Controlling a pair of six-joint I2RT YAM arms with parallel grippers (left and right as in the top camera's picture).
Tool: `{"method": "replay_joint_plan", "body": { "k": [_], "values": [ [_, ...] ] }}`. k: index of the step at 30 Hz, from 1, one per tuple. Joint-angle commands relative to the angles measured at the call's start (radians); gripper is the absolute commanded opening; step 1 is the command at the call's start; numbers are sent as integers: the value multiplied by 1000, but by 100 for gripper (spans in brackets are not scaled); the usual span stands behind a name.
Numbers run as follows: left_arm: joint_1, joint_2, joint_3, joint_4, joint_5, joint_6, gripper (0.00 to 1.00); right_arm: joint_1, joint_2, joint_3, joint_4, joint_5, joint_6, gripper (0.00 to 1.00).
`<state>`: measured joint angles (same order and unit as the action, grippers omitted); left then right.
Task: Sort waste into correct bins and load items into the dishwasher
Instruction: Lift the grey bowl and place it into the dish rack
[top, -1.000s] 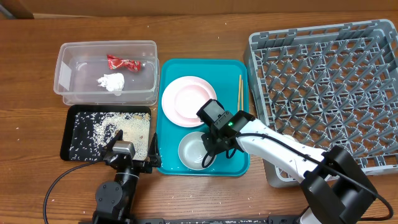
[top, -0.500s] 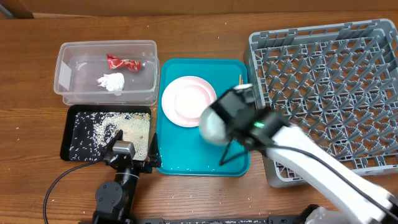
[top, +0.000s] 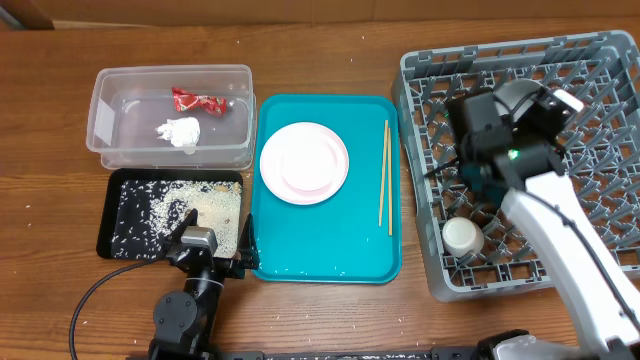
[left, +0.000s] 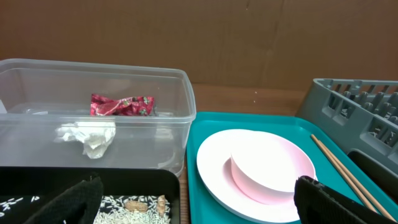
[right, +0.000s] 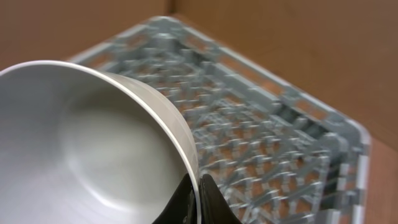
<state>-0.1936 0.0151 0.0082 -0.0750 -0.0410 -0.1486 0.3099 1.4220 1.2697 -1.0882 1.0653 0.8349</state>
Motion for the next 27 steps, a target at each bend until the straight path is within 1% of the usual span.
{"method": "replay_joint_plan", "body": {
  "k": [1, 4, 12, 27],
  "values": [
    [10, -9, -3, 3, -11, 18, 100, -105, 117, 1, 29, 60, -41, 4],
    [10, -9, -3, 3, -11, 18, 100, -121, 198, 1, 32, 60, -61, 4],
    [10, -9, -3, 3, -11, 18, 100, -113, 323, 1, 28, 59, -84, 4],
    [10, -9, -3, 3, -11, 18, 100, 58, 340, 1, -8, 71, -84, 4]
  ]
}}
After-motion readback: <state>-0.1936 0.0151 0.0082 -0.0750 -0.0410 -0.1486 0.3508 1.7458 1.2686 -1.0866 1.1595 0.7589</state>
